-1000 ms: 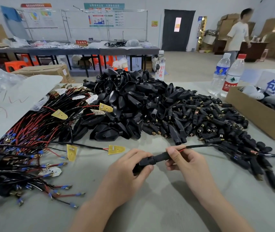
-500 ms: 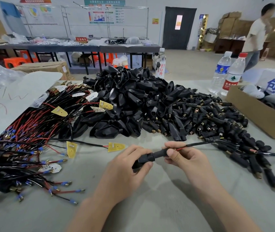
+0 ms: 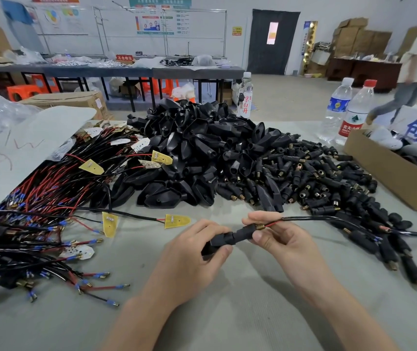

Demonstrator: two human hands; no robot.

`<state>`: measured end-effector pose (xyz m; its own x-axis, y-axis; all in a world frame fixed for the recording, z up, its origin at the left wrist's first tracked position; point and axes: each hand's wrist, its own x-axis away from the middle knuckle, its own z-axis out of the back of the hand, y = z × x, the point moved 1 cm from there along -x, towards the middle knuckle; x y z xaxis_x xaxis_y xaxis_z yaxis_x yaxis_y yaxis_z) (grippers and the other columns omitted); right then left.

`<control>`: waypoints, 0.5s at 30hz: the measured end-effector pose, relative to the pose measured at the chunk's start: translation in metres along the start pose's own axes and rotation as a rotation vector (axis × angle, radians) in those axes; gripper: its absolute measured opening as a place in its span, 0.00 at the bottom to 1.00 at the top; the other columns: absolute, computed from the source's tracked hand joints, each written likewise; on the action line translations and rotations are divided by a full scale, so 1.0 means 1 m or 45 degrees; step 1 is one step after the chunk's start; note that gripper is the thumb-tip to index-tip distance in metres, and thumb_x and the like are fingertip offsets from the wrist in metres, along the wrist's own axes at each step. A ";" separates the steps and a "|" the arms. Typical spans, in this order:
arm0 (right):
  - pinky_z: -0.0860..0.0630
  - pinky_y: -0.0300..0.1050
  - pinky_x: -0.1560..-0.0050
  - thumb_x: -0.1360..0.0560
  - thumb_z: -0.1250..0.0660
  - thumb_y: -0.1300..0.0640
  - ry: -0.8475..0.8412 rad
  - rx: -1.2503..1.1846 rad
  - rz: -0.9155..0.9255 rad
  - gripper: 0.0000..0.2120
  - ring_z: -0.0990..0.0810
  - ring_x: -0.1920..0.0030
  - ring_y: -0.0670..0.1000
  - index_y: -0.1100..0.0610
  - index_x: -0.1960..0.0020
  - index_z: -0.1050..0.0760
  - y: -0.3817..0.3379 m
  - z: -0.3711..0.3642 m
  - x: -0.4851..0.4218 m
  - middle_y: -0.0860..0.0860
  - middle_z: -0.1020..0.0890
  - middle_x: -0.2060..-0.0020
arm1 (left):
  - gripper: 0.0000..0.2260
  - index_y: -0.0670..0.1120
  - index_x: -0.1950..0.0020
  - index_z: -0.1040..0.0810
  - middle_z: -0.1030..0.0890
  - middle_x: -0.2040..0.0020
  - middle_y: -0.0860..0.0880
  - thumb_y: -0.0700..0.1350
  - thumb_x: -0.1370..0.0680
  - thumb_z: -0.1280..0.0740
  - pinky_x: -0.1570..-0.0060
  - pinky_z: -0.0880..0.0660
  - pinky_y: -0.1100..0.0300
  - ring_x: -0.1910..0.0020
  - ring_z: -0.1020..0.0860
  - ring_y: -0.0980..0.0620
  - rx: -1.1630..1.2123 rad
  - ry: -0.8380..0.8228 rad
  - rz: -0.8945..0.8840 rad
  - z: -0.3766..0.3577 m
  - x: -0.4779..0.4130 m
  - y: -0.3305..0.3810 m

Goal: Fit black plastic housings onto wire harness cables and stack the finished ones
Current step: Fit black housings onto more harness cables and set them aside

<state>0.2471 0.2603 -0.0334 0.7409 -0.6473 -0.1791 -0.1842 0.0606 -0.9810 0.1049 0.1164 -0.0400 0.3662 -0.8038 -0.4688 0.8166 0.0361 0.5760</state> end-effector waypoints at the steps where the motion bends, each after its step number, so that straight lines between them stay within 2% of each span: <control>1: 0.22 0.37 0.43 0.24 0.32 0.71 0.001 -0.014 -0.003 0.13 0.15 0.49 0.48 0.58 0.43 0.20 0.000 0.000 0.000 0.51 0.13 0.48 | 0.10 0.55 0.41 0.22 0.23 0.47 0.60 0.52 0.22 0.33 0.51 0.24 0.51 0.48 0.22 0.55 0.001 0.003 0.002 0.000 0.000 0.000; 7: 0.22 0.39 0.41 0.25 0.32 0.70 -0.033 -0.046 -0.049 0.14 0.15 0.48 0.50 0.58 0.44 0.20 0.004 0.000 0.000 0.52 0.14 0.48 | 0.09 0.56 0.42 0.22 0.23 0.47 0.59 0.52 0.22 0.33 0.52 0.24 0.51 0.48 0.22 0.55 -0.017 0.014 -0.006 0.001 0.001 0.000; 12: 0.22 0.35 0.49 0.26 0.31 0.70 -0.081 -0.084 -0.073 0.14 0.15 0.50 0.48 0.58 0.43 0.20 0.006 -0.001 0.000 0.52 0.13 0.48 | 0.10 0.56 0.42 0.22 0.23 0.47 0.60 0.54 0.22 0.34 0.52 0.23 0.51 0.48 0.22 0.55 -0.022 0.001 -0.009 0.001 0.002 0.000; 15: 0.22 0.35 0.49 0.29 0.29 0.66 -0.111 -0.080 -0.063 0.15 0.15 0.50 0.47 0.58 0.43 0.20 0.007 -0.002 0.000 0.53 0.14 0.48 | 0.12 0.56 0.41 0.21 0.24 0.46 0.60 0.55 0.23 0.34 0.52 0.23 0.51 0.48 0.22 0.56 -0.007 0.009 -0.003 0.000 0.001 0.000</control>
<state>0.2448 0.2589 -0.0398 0.8029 -0.5796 -0.1391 -0.1843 -0.0195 -0.9827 0.1049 0.1153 -0.0404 0.3677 -0.7995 -0.4749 0.8200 0.0379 0.5711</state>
